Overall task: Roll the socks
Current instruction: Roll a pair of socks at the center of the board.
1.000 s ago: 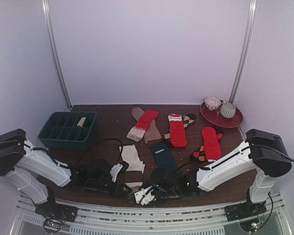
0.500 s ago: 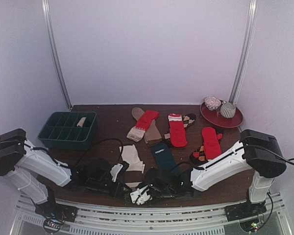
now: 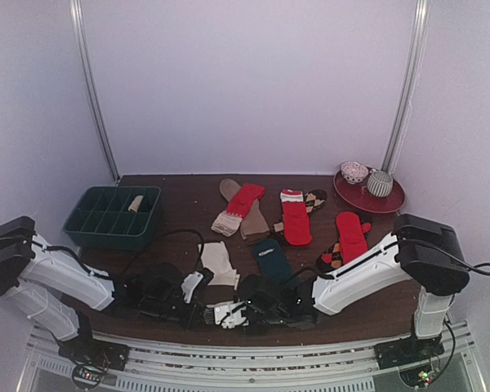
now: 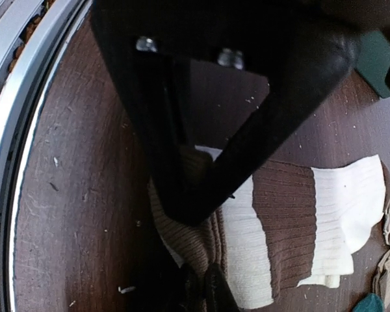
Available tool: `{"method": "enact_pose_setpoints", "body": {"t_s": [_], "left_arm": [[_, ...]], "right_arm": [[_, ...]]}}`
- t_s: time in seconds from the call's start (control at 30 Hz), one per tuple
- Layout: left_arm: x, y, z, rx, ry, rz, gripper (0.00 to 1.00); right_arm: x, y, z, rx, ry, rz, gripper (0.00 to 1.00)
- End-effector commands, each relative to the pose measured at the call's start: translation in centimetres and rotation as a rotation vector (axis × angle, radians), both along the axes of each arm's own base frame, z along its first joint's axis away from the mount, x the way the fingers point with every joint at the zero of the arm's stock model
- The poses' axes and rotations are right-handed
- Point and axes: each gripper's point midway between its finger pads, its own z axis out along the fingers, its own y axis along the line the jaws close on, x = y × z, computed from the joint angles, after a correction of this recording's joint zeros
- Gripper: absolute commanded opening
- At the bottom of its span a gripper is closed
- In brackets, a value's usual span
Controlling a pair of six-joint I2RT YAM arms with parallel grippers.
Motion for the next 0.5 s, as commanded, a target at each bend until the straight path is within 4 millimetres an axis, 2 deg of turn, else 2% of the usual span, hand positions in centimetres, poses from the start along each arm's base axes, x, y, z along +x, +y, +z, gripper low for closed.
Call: {"method": "enact_pose_setpoints", "body": {"t_s": [0.0, 0.1, 0.17, 0.27, 0.37, 0.47], "left_arm": [[-0.7, 1.8, -0.5, 0.068, -0.031, -0.039, 0.11], [0.6, 1.9, 1.3, 0.064, -0.124, -0.011, 0.43], [1.5, 2.1, 2.9, 0.038, -0.196, 0.009, 0.54], [2.0, 2.6, 5.3, -0.04, -0.309, 0.02, 0.59], [2.1, 2.8, 7.7, -0.149, -0.441, 0.009, 0.63], [2.1, 3.4, 8.3, -0.182, -0.545, -0.004, 0.64]], "right_arm": [[-0.3, -5.2, -5.4, -0.136, 0.232, -0.172, 0.0], [-1.6, -5.1, -5.0, -0.068, 0.439, -0.218, 0.0], [-2.5, -5.2, -4.8, -0.035, 0.626, -0.257, 0.0], [-4.4, -5.4, -5.1, -0.04, 0.907, -0.299, 0.0], [-5.4, -5.9, -5.6, -0.106, 1.093, -0.358, 0.0], [-6.2, -6.3, -5.8, -0.163, 1.272, -0.415, 0.0]]}}
